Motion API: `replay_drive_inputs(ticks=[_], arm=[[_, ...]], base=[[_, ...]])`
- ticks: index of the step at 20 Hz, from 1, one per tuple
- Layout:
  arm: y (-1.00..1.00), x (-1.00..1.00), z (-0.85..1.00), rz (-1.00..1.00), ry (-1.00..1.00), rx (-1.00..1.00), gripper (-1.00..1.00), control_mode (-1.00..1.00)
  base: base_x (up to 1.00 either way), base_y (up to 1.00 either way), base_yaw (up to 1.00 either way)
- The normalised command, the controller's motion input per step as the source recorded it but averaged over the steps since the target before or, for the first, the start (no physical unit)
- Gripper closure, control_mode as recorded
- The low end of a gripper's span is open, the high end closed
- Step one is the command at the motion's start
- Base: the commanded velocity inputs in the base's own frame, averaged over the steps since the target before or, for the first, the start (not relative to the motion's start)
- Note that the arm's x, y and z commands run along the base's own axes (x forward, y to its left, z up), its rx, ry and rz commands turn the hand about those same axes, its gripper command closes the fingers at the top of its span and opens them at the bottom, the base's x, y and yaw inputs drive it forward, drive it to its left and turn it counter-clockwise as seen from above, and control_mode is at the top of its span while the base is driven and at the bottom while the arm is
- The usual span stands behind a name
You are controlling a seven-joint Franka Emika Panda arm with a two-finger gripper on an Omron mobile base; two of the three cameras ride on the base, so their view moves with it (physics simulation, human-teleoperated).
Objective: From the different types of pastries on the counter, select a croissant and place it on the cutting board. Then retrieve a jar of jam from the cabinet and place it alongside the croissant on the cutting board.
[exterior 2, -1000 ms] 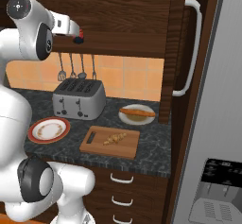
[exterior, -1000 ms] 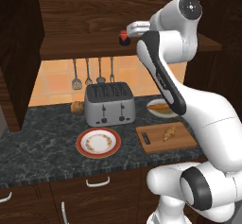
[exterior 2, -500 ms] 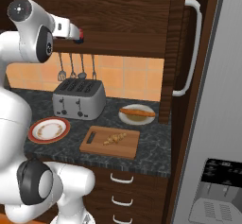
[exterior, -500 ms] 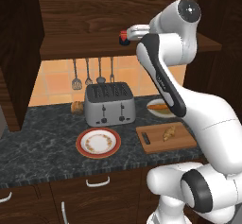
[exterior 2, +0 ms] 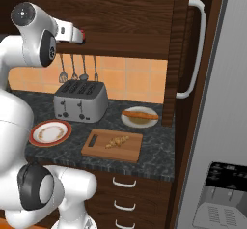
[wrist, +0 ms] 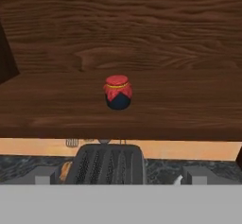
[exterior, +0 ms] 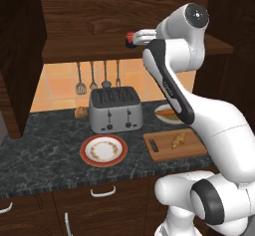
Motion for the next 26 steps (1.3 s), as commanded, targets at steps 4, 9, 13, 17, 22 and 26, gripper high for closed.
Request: replay_drive_inputs(ticks=[4, 9, 13, 17, 22, 26], arm=[[0.00, 0.30, -0.09, 0.00, 0.00, 0.00, -1.00, -1.00], [0.02, 0.35, -0.09, -0.01, 0.00, 0.00, -1.00, -1.00], [0.15, 0.28, -0.09, -0.02, 0.00, 0.00, -1.00, -1.00], [0.23, 0.18, -0.06, -0.02, 0.00, 0.00, -1.00, -1.00], [0.06, 0.18, -0.03, -0.01, 0.00, 0.00, -1.00, -1.00], [0.00, 0.20, -0.03, -0.02, 0.00, 0.00, -1.00, -1.00]], base=[[0.00, 0.00, 0.00], [0.00, 0.00, 0.00], [0.00, 0.00, 0.00], [0.00, 0.00, 0.00], [0.00, 0.00, 0.00], [0.00, 0.00, 0.00]])
